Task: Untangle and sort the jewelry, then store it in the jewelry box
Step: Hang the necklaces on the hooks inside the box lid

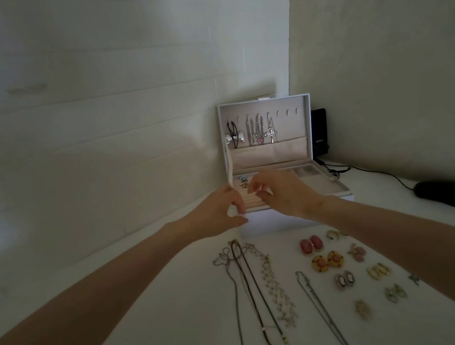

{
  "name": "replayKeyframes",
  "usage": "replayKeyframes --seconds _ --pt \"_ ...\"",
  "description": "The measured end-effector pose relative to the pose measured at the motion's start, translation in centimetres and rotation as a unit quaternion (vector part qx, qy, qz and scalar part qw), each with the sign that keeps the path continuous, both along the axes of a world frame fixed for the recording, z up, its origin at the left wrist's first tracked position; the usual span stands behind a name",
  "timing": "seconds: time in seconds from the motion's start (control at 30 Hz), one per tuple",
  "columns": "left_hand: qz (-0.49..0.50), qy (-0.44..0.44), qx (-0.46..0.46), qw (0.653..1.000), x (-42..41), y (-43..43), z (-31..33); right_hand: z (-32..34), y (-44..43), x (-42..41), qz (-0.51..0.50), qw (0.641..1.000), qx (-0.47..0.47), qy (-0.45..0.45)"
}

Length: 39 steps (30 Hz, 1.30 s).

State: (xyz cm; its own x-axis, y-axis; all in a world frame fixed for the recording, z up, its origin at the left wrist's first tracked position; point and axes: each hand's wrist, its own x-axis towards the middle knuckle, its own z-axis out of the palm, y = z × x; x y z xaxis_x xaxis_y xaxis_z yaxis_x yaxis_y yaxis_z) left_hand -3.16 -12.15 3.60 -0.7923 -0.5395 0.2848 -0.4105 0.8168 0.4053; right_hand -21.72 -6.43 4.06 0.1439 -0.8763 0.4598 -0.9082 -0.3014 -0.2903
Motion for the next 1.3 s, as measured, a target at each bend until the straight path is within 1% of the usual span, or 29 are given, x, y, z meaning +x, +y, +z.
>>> replayKeyframes --seconds 0.07,0.1,0.17,0.2,0.23,0.3,0.5,0.6,0.7,0.77,0.83,0.9,1.0,1.07,1.1,1.17,1.2,1.23,1.3 --pt "0.058 -0.015 -0.017 0.998 1.0 0.4 -0.4 -0.1 0.5 0.3 0.002 1.000 -0.002 0.001" --pt "0.102 -0.050 -0.015 0.993 1.4 0.6 -0.5 -0.1 0.7 0.4 0.003 1.000 -0.005 0.000" --pt "0.166 -0.165 0.021 0.972 2.0 0.9 -0.8 0.0 1.1 0.7 0.006 1.000 -0.004 -0.005" --pt "0.173 -0.214 0.053 0.960 2.2 1.0 -1.1 0.1 1.3 0.8 0.008 1.000 0.002 -0.009" --pt "0.175 -0.239 0.086 0.951 2.4 1.1 -1.5 0.2 1.5 1.1 0.009 1.000 0.008 -0.014" --pt "0.180 -0.237 0.126 0.946 2.5 1.4 -2.4 0.3 1.9 1.4 0.005 1.000 0.019 -0.012" --pt "0.202 -0.205 0.105 0.952 2.2 1.7 -3.0 0.3 2.9 1.9 -0.011 0.999 0.044 0.021" --pt "0.214 -0.221 0.120 0.944 2.1 1.5 -2.7 0.2 3.1 1.9 -0.007 0.999 0.038 0.019" --pt "0.203 -0.243 0.157 0.935 2.3 1.7 -2.0 -0.1 3.2 1.6 -0.003 0.999 0.044 0.016" --pt "0.196 -0.209 0.218 0.933 2.7 1.6 -1.3 -0.2 3.1 1.4 -0.001 0.999 0.047 0.014" --pt "0.183 -0.138 0.298 0.927 3.2 1.5 -0.4 -0.1 3.0 1.5 -0.002 0.999 0.043 0.004" --pt "0.166 -0.060 0.362 0.915 3.6 1.6 0.6 0.0 2.7 2.0 0.003 0.998 0.044 -0.034" --pt "0.150 0.017 0.380 0.912 3.9 1.8 1.7 0.1 2.5 3.1 0.021 0.988 0.088 -0.126" --pt "0.137 0.045 0.375 0.916 3.9 2.0 2.1 0.2 2.5 3.8 0.050 0.966 0.150 -0.207" --pt "0.125 0.059 0.377 0.916 3.9 2.2 2.3 0.4 2.5 4.2 0.070 0.946 0.191 -0.254" --pt "0.082 0.094 0.380 0.917 3.7 2.5 2.6 0.7 2.6 4.8 0.114 0.891 0.279 -0.340" --pt "0.060 0.113 0.376 0.918 3.6 2.6 2.7 0.8 2.6 5.0 0.137 0.868 0.311 -0.363" --pt "0.041 0.128 0.368 0.920 3.4 2.8 2.8 1.0 2.6 5.2 0.159 0.852 0.332 -0.371" --pt "0.021 0.155 0.342 0.927 3.1 2.8 2.8 1.0 2.7 5.5 0.187 0.844 0.350 -0.361"
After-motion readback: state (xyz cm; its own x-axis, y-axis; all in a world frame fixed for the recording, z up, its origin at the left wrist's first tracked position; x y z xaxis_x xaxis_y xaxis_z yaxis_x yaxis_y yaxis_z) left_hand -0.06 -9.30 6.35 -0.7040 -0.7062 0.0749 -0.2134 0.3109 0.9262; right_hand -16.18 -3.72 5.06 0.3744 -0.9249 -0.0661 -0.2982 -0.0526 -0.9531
